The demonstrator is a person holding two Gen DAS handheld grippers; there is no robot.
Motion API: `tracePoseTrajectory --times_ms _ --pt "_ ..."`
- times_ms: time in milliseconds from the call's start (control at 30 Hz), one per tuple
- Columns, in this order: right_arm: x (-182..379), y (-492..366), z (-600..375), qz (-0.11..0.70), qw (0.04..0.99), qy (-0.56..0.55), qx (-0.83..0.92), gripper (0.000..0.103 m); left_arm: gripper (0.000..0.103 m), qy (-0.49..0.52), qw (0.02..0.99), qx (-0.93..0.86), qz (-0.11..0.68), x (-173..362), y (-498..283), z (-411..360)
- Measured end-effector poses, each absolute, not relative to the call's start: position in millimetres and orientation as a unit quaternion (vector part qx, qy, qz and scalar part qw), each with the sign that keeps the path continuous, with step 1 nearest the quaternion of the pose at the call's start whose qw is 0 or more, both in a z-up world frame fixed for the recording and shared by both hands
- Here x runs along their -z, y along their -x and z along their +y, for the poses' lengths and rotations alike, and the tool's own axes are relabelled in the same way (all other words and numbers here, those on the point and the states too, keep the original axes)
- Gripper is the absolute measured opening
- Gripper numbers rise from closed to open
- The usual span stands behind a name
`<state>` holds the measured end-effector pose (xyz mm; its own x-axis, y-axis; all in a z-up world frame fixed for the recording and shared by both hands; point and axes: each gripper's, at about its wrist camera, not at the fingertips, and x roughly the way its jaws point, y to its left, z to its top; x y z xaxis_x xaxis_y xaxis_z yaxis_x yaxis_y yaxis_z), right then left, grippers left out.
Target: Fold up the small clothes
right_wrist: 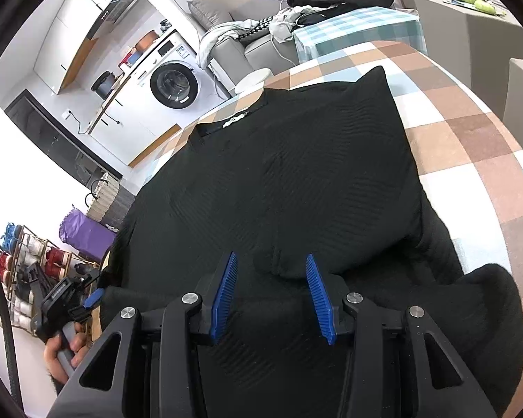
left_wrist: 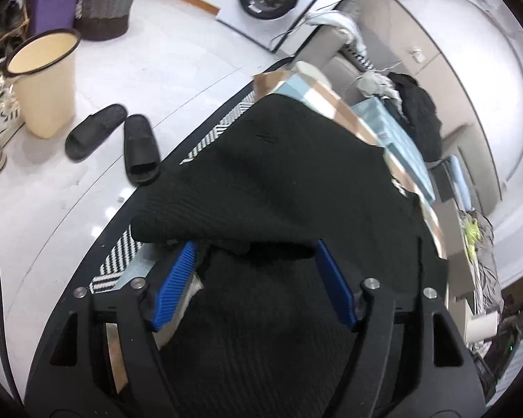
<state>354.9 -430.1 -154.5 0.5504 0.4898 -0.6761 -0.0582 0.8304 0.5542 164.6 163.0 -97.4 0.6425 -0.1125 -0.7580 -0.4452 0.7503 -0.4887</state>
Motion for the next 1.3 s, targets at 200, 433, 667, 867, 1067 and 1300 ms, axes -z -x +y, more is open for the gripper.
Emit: tracePoseTrajectory --times_ms 200,433,667,867,1067,1300 --pt "154 -351 -431 0.443 0.845 -0.248 -0.166 0.043 0.068 0.369 0.826 -0.136 0.403 112 -175 182" --pt "155 -350 -435 0.444 0.844 -0.253 -0.162 0.043 0.051 0.384 0.824 -0.167 0.381 118 -180 204" --pt "156 -350 -437 0.443 0.843 -0.26 -0.161 0.043 0.004 0.346 0.855 -0.182 0.342 105 -184 206" --pt "159 -348 -440 0.443 0.841 -0.267 -0.156 0.043 0.003 0.241 0.915 -0.152 0.287 46 -204 163" --pt "154 -348 -440 0.441 0.842 -0.268 -0.158 0.043 0.003 0.138 0.95 0.026 0.279 10 -241 53" --pt "154 -346 -445 0.443 0.843 -0.266 -0.148 0.045 0.065 0.126 0.927 0.092 0.34 42 -240 13"
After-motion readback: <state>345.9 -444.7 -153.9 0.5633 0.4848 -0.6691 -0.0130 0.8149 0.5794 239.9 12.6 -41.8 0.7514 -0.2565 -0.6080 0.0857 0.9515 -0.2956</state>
